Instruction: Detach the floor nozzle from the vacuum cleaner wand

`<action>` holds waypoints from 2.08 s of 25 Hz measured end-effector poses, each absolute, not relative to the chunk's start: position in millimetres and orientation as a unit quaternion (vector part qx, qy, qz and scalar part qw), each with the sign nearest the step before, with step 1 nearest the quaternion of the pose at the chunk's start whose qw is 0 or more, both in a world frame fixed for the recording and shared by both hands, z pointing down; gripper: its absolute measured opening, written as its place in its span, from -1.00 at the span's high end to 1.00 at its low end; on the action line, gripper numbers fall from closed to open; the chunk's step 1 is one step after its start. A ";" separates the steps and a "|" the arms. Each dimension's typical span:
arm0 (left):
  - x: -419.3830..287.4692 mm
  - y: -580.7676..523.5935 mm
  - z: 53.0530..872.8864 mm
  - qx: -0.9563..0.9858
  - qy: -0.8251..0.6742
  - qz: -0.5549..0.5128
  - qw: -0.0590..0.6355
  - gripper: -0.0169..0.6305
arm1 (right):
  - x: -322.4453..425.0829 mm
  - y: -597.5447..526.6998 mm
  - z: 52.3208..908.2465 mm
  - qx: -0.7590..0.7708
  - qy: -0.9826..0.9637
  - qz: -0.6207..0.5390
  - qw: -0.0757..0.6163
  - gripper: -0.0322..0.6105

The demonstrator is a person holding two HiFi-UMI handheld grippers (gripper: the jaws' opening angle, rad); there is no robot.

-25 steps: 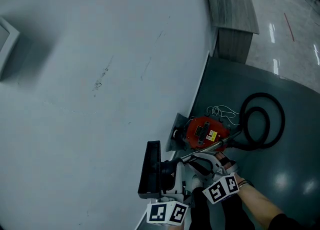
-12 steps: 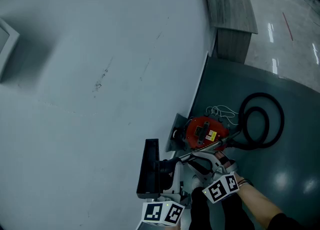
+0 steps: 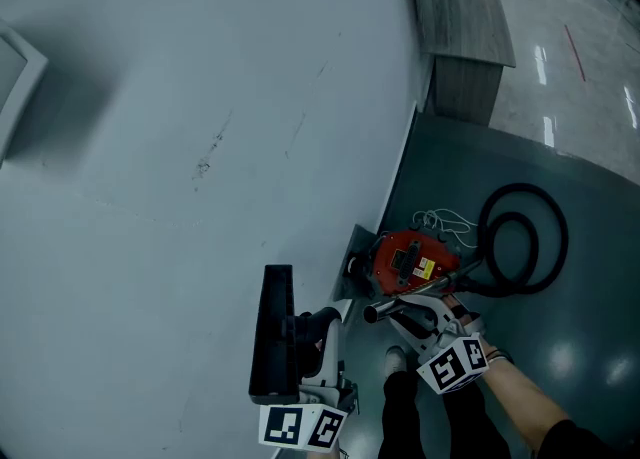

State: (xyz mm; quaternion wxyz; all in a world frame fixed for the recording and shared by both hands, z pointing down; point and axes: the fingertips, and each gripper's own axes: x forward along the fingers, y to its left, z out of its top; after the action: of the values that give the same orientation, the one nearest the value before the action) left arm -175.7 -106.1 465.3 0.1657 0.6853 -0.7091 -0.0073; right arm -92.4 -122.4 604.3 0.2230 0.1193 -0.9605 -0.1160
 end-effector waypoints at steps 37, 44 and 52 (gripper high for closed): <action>-129.5 -93.4 293.2 0.746 -0.659 -0.036 0.090 0.39 | -42.0 -136.4 327.3 0.206 -0.968 0.139 -0.028 0.84; -117.3 -94.1 277.2 0.756 -0.651 -0.038 0.056 0.39 | -40.6 -136.8 304.8 0.204 -0.968 0.130 -0.057 0.85; -124.0 -94.0 279.4 0.749 -0.658 -0.049 0.059 0.39 | -40.3 -142.9 305.7 0.204 -0.969 0.130 -0.057 0.85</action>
State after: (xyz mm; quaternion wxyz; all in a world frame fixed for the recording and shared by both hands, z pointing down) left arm -124.0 -94.0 279.4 0.0586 0.7488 -0.6583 -0.0494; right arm -40.3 -142.9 305.7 -0.0574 0.2040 -0.9686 0.1302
